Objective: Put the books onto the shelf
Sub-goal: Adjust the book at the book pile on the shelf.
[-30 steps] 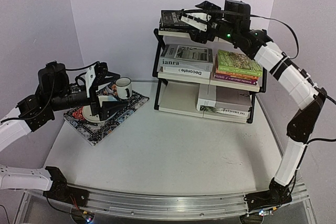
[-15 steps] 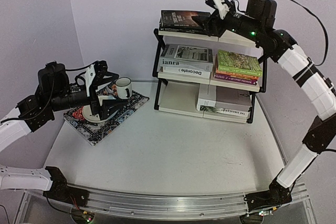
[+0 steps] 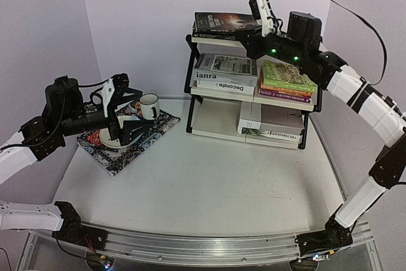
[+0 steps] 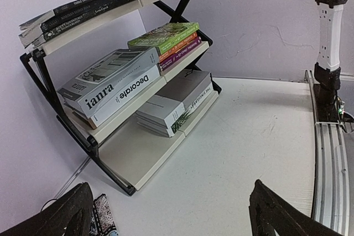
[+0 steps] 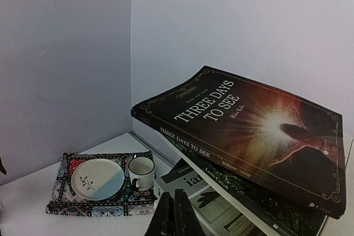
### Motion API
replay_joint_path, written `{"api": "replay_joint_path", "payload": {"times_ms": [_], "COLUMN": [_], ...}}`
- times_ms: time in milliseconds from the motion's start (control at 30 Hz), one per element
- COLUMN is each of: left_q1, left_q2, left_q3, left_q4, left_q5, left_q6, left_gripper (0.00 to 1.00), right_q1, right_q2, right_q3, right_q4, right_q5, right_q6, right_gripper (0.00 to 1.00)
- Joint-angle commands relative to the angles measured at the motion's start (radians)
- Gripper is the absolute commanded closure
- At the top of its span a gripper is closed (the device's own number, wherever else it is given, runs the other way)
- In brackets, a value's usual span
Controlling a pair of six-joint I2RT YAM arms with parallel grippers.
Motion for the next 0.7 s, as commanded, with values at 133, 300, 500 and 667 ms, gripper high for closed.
{"api": "replay_joint_path", "payload": {"times_ms": [133, 300, 500, 667], "left_q1": [0.001, 0.001, 0.001, 0.001], "left_q2": [-0.036, -0.046, -0.054, -0.054], "left_q3": [-0.018, -0.024, -0.029, -0.037], "left_q4": [0.042, 0.042, 0.042, 0.042], "left_q5": [-0.026, -0.035, -0.048, -0.051], "left_q6": [-0.022, -0.020, -0.013, -0.011], "left_gripper": [0.00, 0.00, 0.00, 0.00], "right_q1": [-0.004, -0.005, -0.005, -0.004], "right_q2": [0.053, 0.098, 0.137, 0.168], "right_q3": [0.074, 0.102, 0.132, 0.155], "right_q4": [0.113, 0.115, 0.125, 0.128], "right_q5": [0.070, 0.067, 0.074, 0.084], "right_q6": [0.150, 0.155, 0.157, 0.149], "right_gripper": [1.00, 1.00, 1.00, 1.00]}}
